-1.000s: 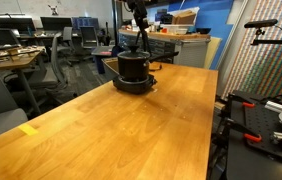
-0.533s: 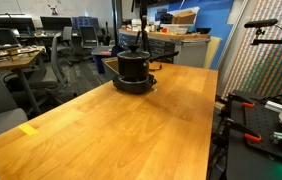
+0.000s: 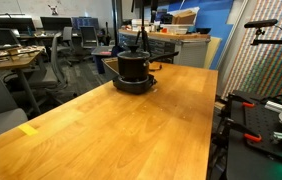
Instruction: Put the pot on the stove, cover it with the lid then turn the stove on
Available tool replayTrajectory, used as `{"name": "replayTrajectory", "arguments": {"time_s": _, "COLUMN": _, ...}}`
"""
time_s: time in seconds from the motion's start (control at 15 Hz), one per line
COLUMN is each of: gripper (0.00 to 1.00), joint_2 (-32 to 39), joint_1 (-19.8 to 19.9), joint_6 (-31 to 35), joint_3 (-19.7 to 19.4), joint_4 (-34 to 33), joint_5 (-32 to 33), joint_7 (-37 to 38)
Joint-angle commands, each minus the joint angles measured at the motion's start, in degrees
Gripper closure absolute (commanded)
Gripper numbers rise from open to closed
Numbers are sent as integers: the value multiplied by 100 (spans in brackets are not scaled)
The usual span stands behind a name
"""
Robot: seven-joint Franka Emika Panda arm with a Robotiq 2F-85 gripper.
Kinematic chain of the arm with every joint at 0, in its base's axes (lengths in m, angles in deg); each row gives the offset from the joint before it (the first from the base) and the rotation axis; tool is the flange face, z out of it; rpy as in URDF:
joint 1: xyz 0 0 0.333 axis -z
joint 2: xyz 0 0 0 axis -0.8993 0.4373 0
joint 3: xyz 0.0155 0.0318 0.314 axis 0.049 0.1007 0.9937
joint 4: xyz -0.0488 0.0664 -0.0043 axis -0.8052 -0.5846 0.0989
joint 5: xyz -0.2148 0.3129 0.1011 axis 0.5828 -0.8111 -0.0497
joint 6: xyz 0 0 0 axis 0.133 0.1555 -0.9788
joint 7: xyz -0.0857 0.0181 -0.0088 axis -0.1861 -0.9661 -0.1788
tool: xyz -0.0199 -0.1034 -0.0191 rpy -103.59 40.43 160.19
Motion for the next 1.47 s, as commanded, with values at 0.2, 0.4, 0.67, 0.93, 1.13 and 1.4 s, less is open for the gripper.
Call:
{"name": "replayTrajectory", "arguments": {"time_s": 0.2, "gripper": 0, "joint_2": 234, "joint_1": -42, "joint_6": 474, "joint_3": -267, "joint_4": 117, "joint_5": -525, "joint_7": -303}}
{"name": "replayTrajectory", "arguments": {"time_s": 0.4, "gripper": 0, "joint_2": 489, "joint_1": 79, "joint_6": 796, "joint_3": -322, "joint_4": 357, "joint_5": -976, "joint_7": -338}}
{"name": "replayTrajectory", "arguments": {"time_s": 0.67, "gripper": 0, "joint_2": 655, "joint_1": 15, "joint_6": 578, "joint_3": -419, "joint_4": 252, "joint_5": -809, "joint_7": -227}}
{"name": "replayTrajectory", "arguments": {"time_s": 0.93, "gripper": 0, "joint_2": 703, "joint_1": -82, "joint_6": 673, "joint_3": -439, "joint_4": 237, "joint_5": -764, "joint_7": -88}}
{"name": "replayTrajectory", "arguments": {"time_s": 1.13, "gripper": 0, "joint_2": 1008, "joint_1": -162, "joint_6": 729, "joint_3": -488, "joint_4": 348, "joint_5": -735, "joint_7": 312}}
{"name": "replayTrajectory", "arguments": {"time_s": 1.4, "gripper": 0, "joint_2": 1592, "joint_1": -8, "joint_6": 303, "joint_3": -409, "joint_4": 354, "joint_5": -934, "joint_7": 742}}
